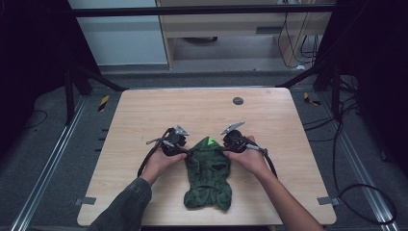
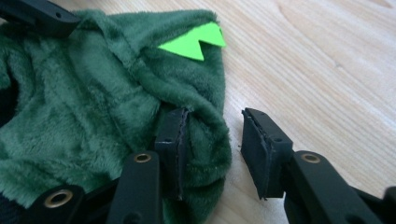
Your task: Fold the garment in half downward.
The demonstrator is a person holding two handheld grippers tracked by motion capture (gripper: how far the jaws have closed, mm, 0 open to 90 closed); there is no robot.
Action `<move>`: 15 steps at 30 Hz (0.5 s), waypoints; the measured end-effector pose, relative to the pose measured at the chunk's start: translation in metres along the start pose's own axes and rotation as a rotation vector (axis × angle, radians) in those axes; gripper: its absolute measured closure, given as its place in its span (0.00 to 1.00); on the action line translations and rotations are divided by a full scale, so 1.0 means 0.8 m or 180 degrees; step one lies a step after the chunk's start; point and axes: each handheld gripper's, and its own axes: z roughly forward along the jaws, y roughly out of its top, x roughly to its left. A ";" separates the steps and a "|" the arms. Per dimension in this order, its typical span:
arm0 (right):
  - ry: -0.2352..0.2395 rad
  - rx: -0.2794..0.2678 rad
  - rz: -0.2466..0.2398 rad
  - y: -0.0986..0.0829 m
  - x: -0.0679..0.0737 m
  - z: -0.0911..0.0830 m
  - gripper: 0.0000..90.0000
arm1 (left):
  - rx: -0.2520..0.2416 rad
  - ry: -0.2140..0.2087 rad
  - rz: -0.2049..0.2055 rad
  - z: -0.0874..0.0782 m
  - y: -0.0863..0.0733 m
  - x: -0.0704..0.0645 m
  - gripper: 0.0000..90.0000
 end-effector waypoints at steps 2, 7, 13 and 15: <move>0.0002 0.0022 -0.0003 -0.001 0.001 0.000 0.66 | 0.0012 -0.0010 0.0008 0.000 0.000 0.001 0.50; -0.0024 0.0052 -0.0016 -0.001 0.003 0.000 0.64 | 0.0005 -0.0021 -0.0008 -0.002 -0.001 0.002 0.51; -0.0026 0.0042 -0.0046 -0.002 0.006 -0.008 0.61 | -0.0108 -0.0040 -0.0034 -0.019 0.001 0.002 0.50; -0.0035 0.0031 -0.0047 -0.002 0.006 -0.010 0.59 | -0.0089 -0.0047 -0.0023 -0.021 -0.002 0.001 0.49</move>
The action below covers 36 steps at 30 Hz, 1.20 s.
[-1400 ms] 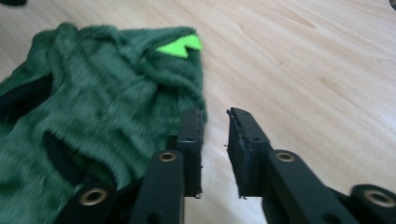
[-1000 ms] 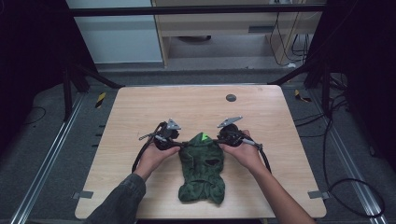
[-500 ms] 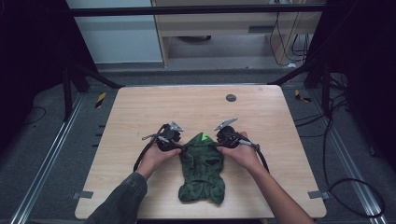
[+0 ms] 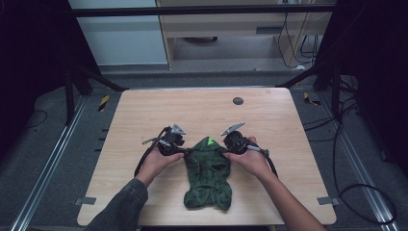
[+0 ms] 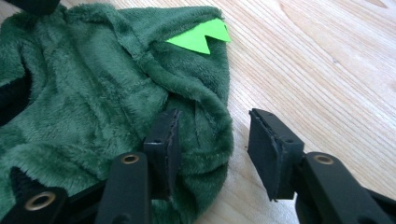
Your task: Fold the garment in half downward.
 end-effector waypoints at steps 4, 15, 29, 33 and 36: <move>-0.0011 -0.0006 0.0033 -0.002 0.001 -0.005 0.57 | 0.0002 -0.0009 -0.0002 -0.004 -0.006 0.000 0.47; 0.0006 0.0062 0.0069 -0.011 0.000 0.002 0.57 | 0.0161 -0.0061 0.0016 0.009 -0.018 -0.003 0.50; 0.0166 0.0175 -0.0098 -0.005 0.009 0.002 0.94 | 0.0216 -0.0264 0.0051 0.014 -0.014 -0.012 0.85; 0.0178 0.0221 -0.0139 -0.002 0.008 0.002 0.94 | 0.0222 -0.0242 0.0104 0.012 -0.010 -0.013 0.90; 0.0166 0.0187 -0.0141 0.001 0.006 -0.003 0.94 | 0.0195 -0.0217 0.0148 0.008 -0.006 -0.015 0.91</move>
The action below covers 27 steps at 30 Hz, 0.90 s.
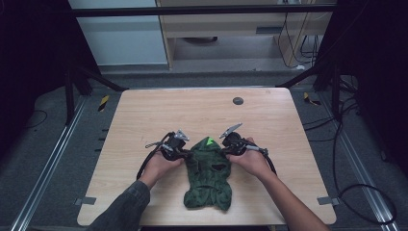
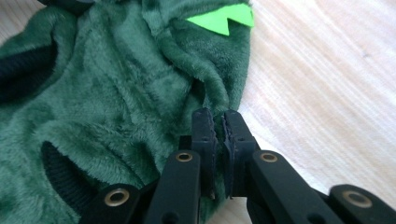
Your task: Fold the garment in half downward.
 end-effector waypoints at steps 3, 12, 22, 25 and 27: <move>0.0006 -0.0048 -0.0022 0.004 -0.003 -0.007 0.95 | -0.0009 0.0013 0.0031 -0.002 0.003 -0.001 0.92; -0.0031 -0.0145 -0.0064 0.015 -0.010 -0.024 0.95 | -0.0120 0.0080 0.0068 -0.019 0.020 0.002 0.92; -0.0092 -0.0209 -0.0131 0.035 -0.016 -0.040 0.95 | -0.0166 0.0149 0.0092 -0.027 0.034 0.007 0.92; -0.0105 -0.0211 -0.0164 0.038 -0.017 -0.042 0.95 | -0.0174 0.0158 0.0095 -0.029 0.036 0.008 0.92; -0.0121 -0.0223 -0.0178 0.041 -0.017 -0.043 0.95 | -0.0177 0.0166 0.0088 -0.031 0.037 0.010 0.92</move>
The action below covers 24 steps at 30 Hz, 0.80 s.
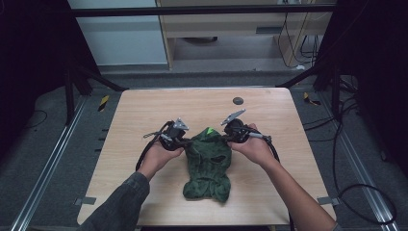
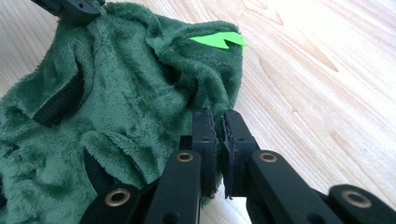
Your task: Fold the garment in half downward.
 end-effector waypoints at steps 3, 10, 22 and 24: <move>-0.0018 -0.0005 0.0002 0.003 -0.001 -0.001 0.95 | -0.0030 0.0013 -0.0024 -0.002 0.001 0.003 0.92; -0.0027 -0.0014 -0.0007 0.008 -0.003 -0.002 0.95 | -0.0023 0.0036 -0.0015 -0.002 0.004 0.006 0.92; -0.0086 -0.0051 -0.0031 0.017 -0.007 -0.010 0.95 | -0.0093 0.0078 0.0023 -0.011 0.020 0.006 0.92; -0.0101 -0.0053 -0.0041 0.018 -0.008 -0.011 0.95 | -0.0091 0.0090 0.0035 -0.012 0.022 0.007 0.92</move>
